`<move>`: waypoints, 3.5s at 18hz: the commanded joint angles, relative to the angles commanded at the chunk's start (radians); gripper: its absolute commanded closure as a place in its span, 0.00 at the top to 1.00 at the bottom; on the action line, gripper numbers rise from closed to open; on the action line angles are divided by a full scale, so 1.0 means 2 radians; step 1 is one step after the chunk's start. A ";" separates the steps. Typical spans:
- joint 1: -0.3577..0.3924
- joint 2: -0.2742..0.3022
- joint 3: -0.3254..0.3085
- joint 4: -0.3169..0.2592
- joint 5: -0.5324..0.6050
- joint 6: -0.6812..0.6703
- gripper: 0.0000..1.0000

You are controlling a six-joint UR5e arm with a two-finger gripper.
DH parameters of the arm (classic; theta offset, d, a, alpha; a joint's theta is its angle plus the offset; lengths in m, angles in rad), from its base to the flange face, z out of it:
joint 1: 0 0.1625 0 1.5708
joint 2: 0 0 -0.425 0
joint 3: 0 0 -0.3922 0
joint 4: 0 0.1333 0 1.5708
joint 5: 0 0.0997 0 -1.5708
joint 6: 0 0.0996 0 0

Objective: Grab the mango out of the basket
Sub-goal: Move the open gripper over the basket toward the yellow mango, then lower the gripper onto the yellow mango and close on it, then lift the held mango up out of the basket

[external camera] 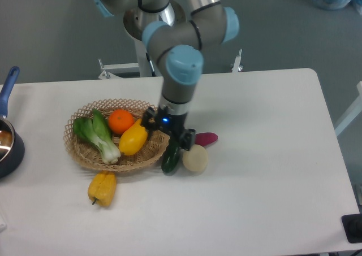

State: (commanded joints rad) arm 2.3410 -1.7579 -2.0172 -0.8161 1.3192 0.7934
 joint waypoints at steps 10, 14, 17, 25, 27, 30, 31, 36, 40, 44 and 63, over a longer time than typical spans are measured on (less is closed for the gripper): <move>-0.032 -0.005 -0.005 0.004 0.017 -0.035 1.00; -0.035 -0.008 -0.010 0.003 0.057 -0.035 1.00; -0.040 -0.020 -0.008 0.005 0.058 -0.035 1.00; -0.070 -0.051 -0.003 0.007 0.096 -0.058 1.00; -0.074 -0.051 0.000 0.007 0.109 -0.067 0.99; -0.075 -0.051 0.008 0.006 0.107 -0.082 0.65; -0.074 -0.051 0.013 0.006 0.106 -0.089 0.55; -0.073 -0.051 0.018 0.006 0.084 -0.094 0.22; -0.065 -0.048 0.032 0.002 0.065 -0.094 0.22; -0.038 -0.039 0.034 0.001 0.058 -0.093 0.21; 0.158 -0.035 0.104 0.003 0.048 0.068 0.22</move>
State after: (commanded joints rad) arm 2.6568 -1.8270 -1.8086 -0.8099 1.4143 0.9293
